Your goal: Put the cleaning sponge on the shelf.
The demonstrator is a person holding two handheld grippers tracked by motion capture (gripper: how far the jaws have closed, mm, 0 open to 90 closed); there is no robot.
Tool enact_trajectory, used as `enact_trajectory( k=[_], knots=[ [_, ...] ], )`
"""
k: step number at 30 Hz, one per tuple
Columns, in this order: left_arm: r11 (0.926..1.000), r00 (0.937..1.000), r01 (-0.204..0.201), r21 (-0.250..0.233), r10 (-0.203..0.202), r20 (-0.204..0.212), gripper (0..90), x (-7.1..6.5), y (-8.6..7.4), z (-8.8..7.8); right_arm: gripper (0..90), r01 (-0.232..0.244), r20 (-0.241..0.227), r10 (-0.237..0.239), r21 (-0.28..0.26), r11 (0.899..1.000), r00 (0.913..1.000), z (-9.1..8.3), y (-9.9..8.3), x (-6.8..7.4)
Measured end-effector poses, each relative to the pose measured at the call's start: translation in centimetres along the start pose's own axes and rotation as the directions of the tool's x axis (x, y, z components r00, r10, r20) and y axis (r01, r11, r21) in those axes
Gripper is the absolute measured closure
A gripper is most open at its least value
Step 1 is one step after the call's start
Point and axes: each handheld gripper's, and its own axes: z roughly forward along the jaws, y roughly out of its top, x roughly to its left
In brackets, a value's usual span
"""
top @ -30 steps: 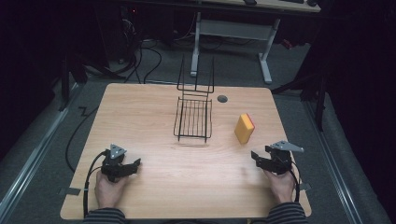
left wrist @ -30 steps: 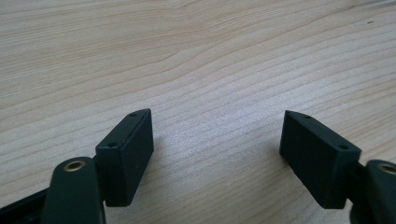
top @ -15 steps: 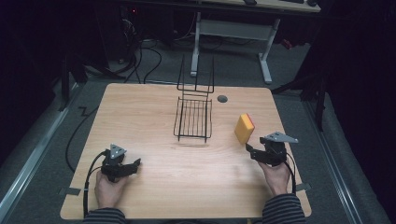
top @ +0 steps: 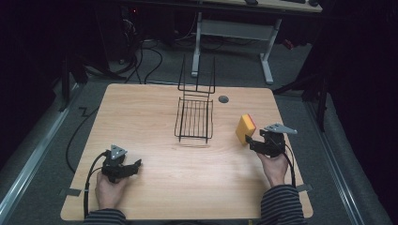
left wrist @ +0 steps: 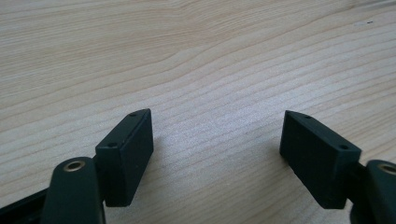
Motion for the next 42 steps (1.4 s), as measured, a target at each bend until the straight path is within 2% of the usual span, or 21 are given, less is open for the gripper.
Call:
enact_trajectory(
  k=[12,22,23,32,42],
  knots=[
    [1.0,1.0,0.0,0.0,0.0,0.001,26.2,0.0,0.0,0.0,35.4,-0.031,0.02,0.031,0.017,0.999,0.9993,2.6,0.4,-0.2],
    [1.0,1.0,0.001,0.0,-0.001,0.002,26.1,0.0,0.0,0.0,44.1,-0.043,0.033,0.043,0.016,0.999,0.9985,4.2,0.0,-0.3],
    [1.0,1.0,0.001,0.002,-0.001,0.004,26.1,0.0,0.0,0.0,47.0,-0.05,0.039,0.049,0.021,0.999,0.998,4.4,0.0,-0.3],
    [1.0,1.0,0.001,0.002,-0.001,0.004,26.1,0.0,0.0,0.0,58.9,-0.035,0.047,0.034,0.016,0.999,0.9983,4.6,-0.1,-0.3],
    [1.0,1.0,0.0,0.002,0.0,0.003,26.1,0.0,0.0,0.0,60.8,-0.015,0.048,0.015,-0.001,1.0,0.9987,4.3,0.0,-0.1]
  ],
)
